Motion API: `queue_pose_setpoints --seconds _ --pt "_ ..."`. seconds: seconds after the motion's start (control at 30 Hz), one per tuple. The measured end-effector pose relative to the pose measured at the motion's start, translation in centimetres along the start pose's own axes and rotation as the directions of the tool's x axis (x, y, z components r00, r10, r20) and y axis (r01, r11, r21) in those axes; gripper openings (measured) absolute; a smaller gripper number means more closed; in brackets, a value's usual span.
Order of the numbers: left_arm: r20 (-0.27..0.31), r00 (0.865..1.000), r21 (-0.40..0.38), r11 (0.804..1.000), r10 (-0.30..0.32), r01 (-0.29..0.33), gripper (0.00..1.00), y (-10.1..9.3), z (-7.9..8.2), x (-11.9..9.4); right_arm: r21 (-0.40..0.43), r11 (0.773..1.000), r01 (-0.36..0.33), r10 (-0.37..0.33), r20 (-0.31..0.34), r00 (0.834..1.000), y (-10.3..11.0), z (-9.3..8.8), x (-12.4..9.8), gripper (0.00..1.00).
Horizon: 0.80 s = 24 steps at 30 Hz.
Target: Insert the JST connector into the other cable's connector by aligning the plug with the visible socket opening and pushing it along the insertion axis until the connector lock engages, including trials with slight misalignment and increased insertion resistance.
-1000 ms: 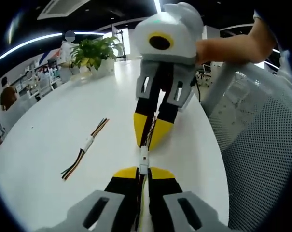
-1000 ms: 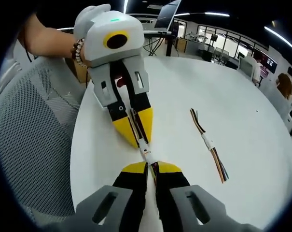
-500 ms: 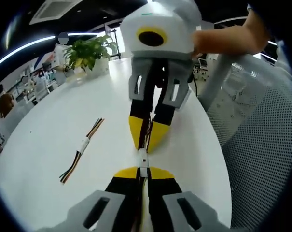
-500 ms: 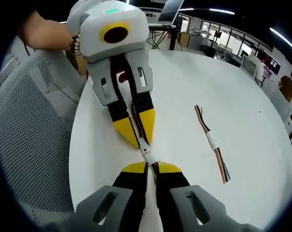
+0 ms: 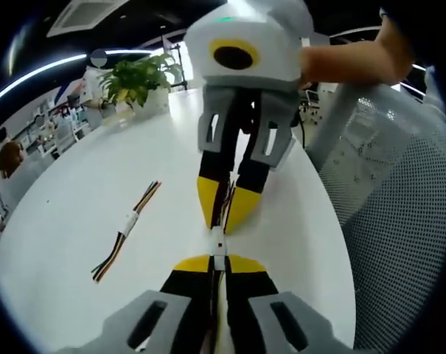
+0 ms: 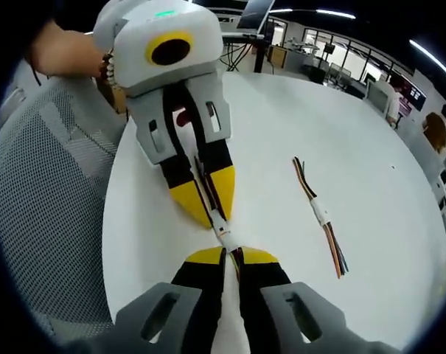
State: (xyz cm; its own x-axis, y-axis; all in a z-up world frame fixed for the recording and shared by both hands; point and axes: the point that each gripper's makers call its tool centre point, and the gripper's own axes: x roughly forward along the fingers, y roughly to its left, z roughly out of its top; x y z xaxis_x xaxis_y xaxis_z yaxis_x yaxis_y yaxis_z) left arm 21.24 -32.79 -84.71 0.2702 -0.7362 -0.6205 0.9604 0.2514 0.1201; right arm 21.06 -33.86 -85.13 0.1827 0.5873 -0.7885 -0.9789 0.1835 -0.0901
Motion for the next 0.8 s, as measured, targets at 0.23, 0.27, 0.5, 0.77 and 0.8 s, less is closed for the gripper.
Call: queue_pose_setpoints --seconds 0.23,0.27,0.5,0.77,0.8 --pt "-0.002 1.0 0.003 1.0 -0.001 0.001 0.0 -0.2 0.0 0.0 0.007 1.0 -0.002 0.002 -0.001 1.0 0.1 0.0 -0.1 0.04" --pt "-0.002 1.0 0.001 1.0 -0.001 0.001 0.0 -0.2 0.0 0.1 0.004 1.0 0.0 0.0 -0.008 1.0 0.1 -0.1 0.0 0.04" --pt "-0.011 1.0 0.012 1.0 -0.01 0.01 0.08 -0.3 0.1 0.0 -0.023 1.0 -0.01 0.01 -0.024 1.0 0.4 -0.1 0.4 0.04" --pt "-0.014 1.0 -0.054 0.998 -0.015 0.014 0.09 0.3 -0.6 -0.9 0.027 1.0 -0.014 0.014 0.005 1.0 0.1 0.1 0.1 0.04" --pt "-0.016 1.0 -0.059 0.998 -0.016 0.015 0.09 0.3 -0.7 -1.0 0.033 0.999 -0.015 0.015 0.007 1.0 0.1 0.1 0.1 0.04"
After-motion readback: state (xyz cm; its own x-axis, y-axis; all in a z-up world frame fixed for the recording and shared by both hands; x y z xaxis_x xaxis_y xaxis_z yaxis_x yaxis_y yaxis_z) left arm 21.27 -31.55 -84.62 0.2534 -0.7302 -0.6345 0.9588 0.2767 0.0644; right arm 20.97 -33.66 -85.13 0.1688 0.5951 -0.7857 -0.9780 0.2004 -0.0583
